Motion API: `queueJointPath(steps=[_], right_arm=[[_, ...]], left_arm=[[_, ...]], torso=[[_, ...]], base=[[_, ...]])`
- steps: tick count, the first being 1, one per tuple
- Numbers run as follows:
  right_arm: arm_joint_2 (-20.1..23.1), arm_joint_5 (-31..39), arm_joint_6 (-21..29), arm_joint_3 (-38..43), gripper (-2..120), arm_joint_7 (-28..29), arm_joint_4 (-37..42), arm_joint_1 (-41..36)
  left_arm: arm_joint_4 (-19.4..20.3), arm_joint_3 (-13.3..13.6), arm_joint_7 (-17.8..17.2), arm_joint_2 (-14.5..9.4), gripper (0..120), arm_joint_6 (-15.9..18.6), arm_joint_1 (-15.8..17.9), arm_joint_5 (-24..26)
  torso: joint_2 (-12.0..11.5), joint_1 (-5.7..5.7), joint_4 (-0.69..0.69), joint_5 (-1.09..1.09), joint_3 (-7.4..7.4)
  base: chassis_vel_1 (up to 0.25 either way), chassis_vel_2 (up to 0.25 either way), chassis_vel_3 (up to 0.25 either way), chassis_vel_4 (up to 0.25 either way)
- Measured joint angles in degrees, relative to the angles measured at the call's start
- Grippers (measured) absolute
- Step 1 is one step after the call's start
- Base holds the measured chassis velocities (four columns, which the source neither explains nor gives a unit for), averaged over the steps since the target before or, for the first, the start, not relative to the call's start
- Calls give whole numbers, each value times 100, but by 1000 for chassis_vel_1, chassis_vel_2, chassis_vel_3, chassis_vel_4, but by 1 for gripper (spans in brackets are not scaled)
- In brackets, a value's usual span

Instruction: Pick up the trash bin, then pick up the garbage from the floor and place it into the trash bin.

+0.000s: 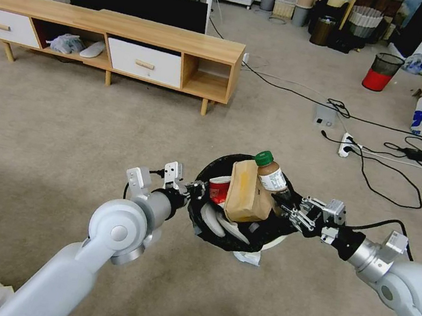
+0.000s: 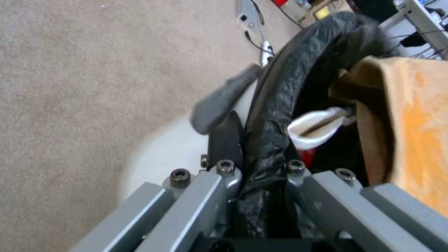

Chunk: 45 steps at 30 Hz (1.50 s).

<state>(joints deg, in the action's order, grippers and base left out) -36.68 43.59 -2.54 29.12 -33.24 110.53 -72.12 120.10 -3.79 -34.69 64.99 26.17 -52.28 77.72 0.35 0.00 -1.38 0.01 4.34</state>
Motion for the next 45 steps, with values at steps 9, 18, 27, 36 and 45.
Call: queueJointPath(steps=[9, 18, 27, 36, 45], right_arm=[[64, 24, 18, 53, 22, 28, 191, -27], [116, 59, 23, 83, 22, 25, 344, -13], [155, 75, 24, 92, 22, -9, 424, -23], [198, -97, 36, -9, 22, -14, 329, -71], [132, -198, 83, -138, 27, 344, 338, -22]], left_arm=[[-33, 83, 0, 39, 3, -8, 5, -87], [-200, 126, 64, 111, 3, -23, 72, -170], [-405, 207, 131, 228, 3, -47, 198, -220], [-380, 230, 182, 254, 3, -47, 212, -246], [-294, 197, 197, 192, 3, -47, 161, -243]], torso=[[0, 0, 1, -1, 0], [0, 0, 1, -1, 0], [0, 0, 1, -1, 0], [0, 0, 1, -1, 0], [0, 0, 2, -1, 0]], base=[[0, 0, 0, 0], [0, 0, 0, 0], [0, 0, 0, 0], [0, 0, 0, 0], [0, 0, 0, 0]])
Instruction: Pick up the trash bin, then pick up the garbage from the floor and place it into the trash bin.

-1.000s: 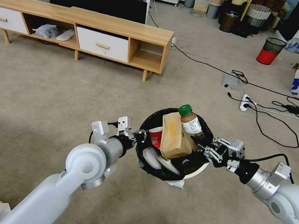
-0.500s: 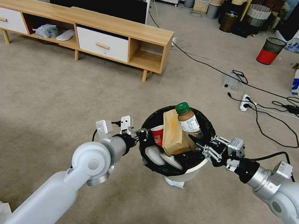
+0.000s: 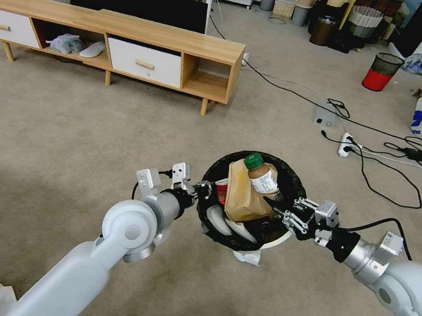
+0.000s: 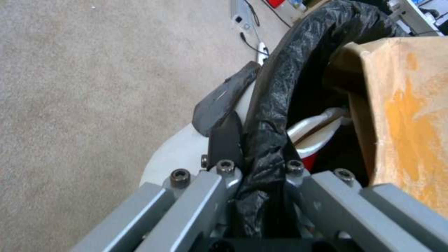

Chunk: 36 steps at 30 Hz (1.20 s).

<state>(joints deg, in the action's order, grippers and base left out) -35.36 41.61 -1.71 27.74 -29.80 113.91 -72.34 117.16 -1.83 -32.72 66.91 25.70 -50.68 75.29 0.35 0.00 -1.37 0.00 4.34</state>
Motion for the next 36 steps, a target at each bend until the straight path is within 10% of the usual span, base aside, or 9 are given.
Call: queueJointPath(steps=[19, 36], right_arm=[[-117, -6, 7, 9, 97, 161, -10, -2], [-79, 111, -63, 131, 100, 164, 24, 30]], left_arm=[[50, -65, 24, -42, 3, 2, -114, -11], [-157, -118, -2, 29, 3, -97, -52, -67]], torso=[[0, 0, 0, 0, 0], [0, 0, -1, 0, 0]], base=[[0, 0, 0, 0], [0, 0, 0, 0]])
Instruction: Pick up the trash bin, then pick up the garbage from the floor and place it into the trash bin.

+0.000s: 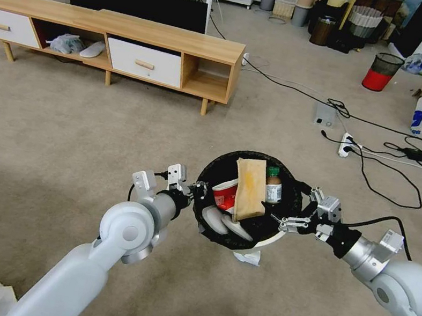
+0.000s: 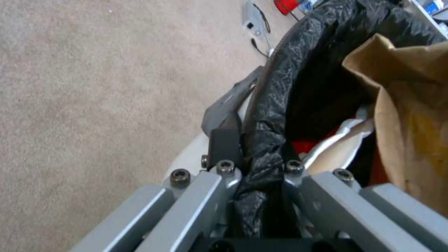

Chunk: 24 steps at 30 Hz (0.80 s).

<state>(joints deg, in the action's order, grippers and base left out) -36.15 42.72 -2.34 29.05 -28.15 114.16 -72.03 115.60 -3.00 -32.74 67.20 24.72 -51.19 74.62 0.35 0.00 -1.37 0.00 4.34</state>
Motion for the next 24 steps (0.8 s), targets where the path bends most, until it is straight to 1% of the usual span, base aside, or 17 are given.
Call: queueJointPath(steps=[6, 13, 20, 24], right_arm=[[-13, 168, -11, 176, 100, 47, 161, 87], [-107, 529, -33, 536, 100, 306, 463, 351], [-225, 681, -75, 862, 100, 445, 385, 467], [-378, 741, -78, 1188, 100, 496, 194, 437]], left_arm=[[-2, -60, -3, -23, 3, -5, 0, 12], [-2, -185, -2, -60, 3, -19, -60, 11], [21, -277, -2, -116, 3, -24, -87, 9], [51, -409, -2, -146, 3, -27, -93, 7]], torso=[[0, 0, 0, 0, 0], [0, 0, 1, -1, 0], [0, 0, 1, 0, 0], [0, 0, 0, 0, 0]], base=[[0, 0, 0, 0], [0, 0, 0, 0], [0, 0, 0, 0], [0, 0, 0, 0]])
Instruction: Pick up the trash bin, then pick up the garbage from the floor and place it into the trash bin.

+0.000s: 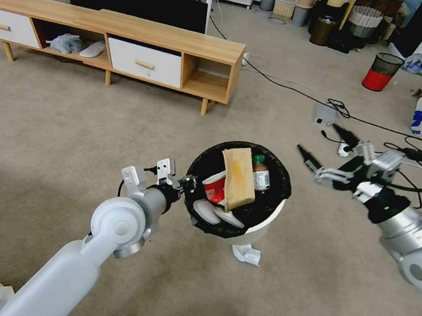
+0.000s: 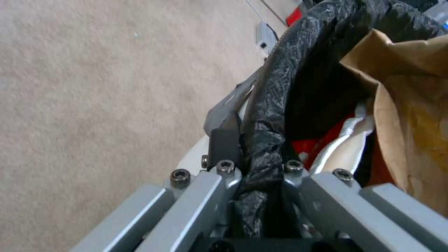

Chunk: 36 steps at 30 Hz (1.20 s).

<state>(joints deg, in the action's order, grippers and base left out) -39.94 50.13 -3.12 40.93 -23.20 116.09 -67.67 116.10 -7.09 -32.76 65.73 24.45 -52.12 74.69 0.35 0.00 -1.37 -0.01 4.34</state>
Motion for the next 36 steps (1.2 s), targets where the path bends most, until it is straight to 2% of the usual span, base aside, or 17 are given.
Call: queueJointPath(steps=[14, 26, 36], right_arm=[[-428, -125, -21, 212, 100, 89, -524, -118], [-633, -980, -63, -411, 100, 46, -1118, -532], [-725, -1396, -156, -896, 100, 2, -1577, -553]], left_arm=[[93, -169, 8, -120, 3, -7, -13, -29], [196, -357, 22, -208, 3, -13, 46, 15], [249, -443, 22, -234, 3, -13, 44, 38]], torso=[[0, 0, 0, 0, 0], [0, 0, 0, 0, 0], [0, 0, 0, 0, 0]], base=[[0, 0, 0, 0], [0, 0, 0, 0], [0, 0, 0, 0]])
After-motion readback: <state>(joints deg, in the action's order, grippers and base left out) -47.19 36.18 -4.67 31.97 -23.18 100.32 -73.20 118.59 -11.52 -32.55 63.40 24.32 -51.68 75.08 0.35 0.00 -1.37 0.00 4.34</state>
